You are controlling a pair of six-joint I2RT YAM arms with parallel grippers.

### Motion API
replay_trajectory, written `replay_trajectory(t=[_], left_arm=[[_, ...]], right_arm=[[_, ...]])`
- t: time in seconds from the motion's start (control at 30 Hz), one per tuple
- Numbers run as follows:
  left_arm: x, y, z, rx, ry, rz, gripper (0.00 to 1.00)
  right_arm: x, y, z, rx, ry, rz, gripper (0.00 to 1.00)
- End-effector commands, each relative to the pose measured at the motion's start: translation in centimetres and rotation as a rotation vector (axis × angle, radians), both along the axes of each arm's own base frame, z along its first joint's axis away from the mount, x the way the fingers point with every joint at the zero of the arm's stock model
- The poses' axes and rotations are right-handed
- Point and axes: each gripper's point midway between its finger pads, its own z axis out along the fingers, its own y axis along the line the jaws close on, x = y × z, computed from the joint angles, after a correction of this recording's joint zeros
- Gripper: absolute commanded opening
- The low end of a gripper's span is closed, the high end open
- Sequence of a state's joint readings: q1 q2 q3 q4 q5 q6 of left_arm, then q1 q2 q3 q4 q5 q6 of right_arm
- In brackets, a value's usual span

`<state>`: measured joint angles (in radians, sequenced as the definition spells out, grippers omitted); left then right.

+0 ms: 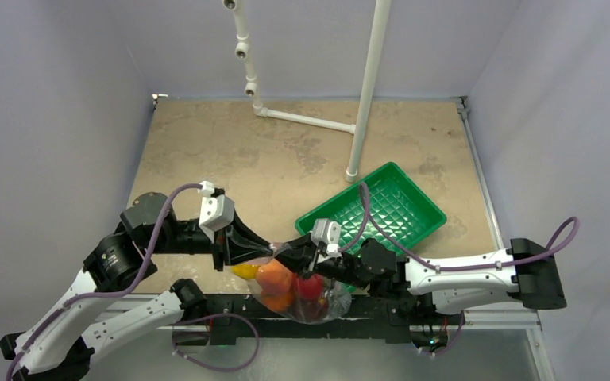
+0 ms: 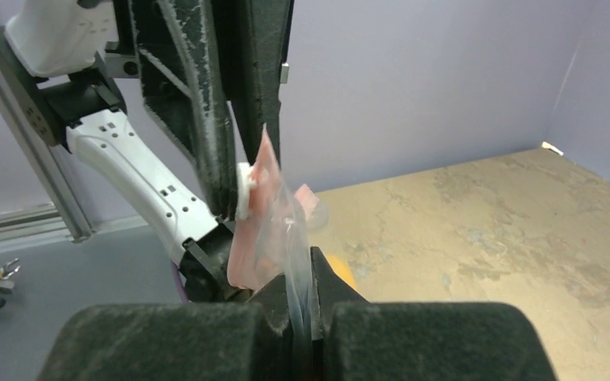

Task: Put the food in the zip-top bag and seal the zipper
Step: Adjust the zipper food storage bag at the center of the board.

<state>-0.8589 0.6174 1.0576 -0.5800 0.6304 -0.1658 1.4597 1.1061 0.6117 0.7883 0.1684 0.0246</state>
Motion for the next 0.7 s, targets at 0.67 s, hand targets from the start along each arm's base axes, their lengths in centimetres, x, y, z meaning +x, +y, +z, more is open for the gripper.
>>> replay_trajectory(t=[0.67], left_arm=[[0.2,-1.0,-2.8,0.035,0.066,-0.028,0.0]], right_arm=[[0.5,-3.1,10.1,0.365,0.071,-0.085,0.0]])
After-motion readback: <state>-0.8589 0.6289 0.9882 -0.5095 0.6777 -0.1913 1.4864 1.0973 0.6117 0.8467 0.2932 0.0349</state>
